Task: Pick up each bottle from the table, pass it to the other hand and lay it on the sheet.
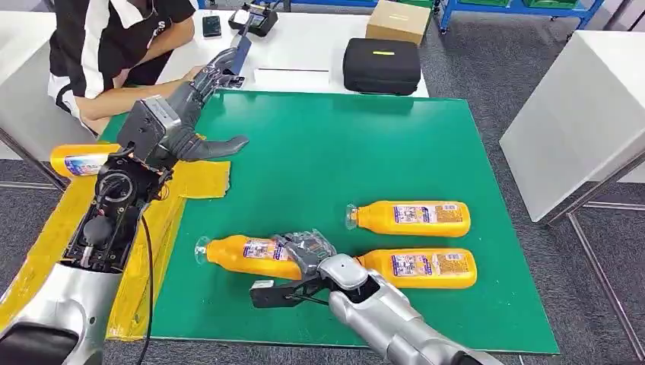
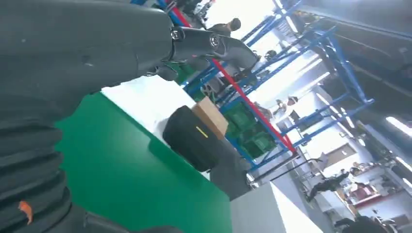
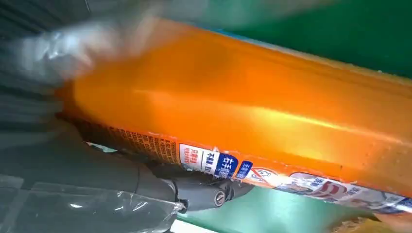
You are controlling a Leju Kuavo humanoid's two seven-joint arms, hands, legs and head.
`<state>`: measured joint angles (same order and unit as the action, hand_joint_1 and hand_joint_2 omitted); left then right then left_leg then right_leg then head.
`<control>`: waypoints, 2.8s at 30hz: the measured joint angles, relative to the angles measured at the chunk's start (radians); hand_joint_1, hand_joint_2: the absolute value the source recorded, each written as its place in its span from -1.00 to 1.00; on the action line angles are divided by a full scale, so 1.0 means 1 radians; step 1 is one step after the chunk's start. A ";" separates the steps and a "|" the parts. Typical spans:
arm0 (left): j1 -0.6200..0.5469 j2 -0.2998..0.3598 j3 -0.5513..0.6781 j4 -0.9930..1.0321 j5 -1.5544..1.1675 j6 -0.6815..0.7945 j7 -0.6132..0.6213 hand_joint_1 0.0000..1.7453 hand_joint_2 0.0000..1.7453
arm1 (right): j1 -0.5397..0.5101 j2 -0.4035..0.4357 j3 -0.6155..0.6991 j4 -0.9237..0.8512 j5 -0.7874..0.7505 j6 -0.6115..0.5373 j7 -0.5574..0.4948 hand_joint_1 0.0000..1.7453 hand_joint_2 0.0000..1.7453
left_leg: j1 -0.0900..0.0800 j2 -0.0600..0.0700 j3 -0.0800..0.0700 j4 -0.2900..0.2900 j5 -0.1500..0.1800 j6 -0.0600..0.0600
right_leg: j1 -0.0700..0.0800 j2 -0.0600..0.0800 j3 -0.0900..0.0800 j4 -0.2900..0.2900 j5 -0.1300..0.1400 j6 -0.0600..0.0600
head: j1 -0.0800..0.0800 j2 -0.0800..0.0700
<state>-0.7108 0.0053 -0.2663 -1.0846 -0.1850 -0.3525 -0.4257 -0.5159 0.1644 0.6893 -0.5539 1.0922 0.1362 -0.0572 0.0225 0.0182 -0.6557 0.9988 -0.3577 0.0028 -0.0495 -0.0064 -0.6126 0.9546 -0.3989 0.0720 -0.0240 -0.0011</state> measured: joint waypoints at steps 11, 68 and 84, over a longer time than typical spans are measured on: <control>0.044 -0.002 -0.025 -0.057 0.080 0.033 0.079 -1.00 1.00 | 0.009 0.007 -0.046 0.012 -0.128 -0.135 -0.016 1.00 1.00 | 0.000 0.001 0.000 0.000 0.001 0.000 | 0.000 0.002 0.009 0.000 0.003 0.001 | 0.000 0.000; 0.222 -0.098 -0.150 -0.141 0.636 0.104 0.255 1.00 1.00 | 0.160 0.008 -0.145 -0.414 -0.245 -0.777 -0.307 1.00 1.00 | 0.000 -0.004 -0.018 0.000 0.002 0.000 | 0.000 -0.001 -0.006 0.001 0.003 0.002 | 0.000 0.000; 0.268 -0.122 -0.123 -0.163 0.653 0.247 0.222 1.00 1.00 | 0.166 0.007 -0.127 -0.411 -0.257 -0.774 -0.277 -1.00 1.00 | 0.000 -0.004 -0.018 0.000 0.001 0.000 | 0.000 -0.001 -0.006 0.000 0.003 0.002 | 0.000 0.000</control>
<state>-0.4429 -0.1167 -0.3891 -1.2478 0.4685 -0.1053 -0.2037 -0.3499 0.1713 0.5627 -0.9648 0.8350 -0.6378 -0.3338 0.0221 0.0146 -0.6742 0.9992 -0.3564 0.0026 -0.0497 -0.0070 -0.6189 0.9551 -0.3960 0.0744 -0.0244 -0.0011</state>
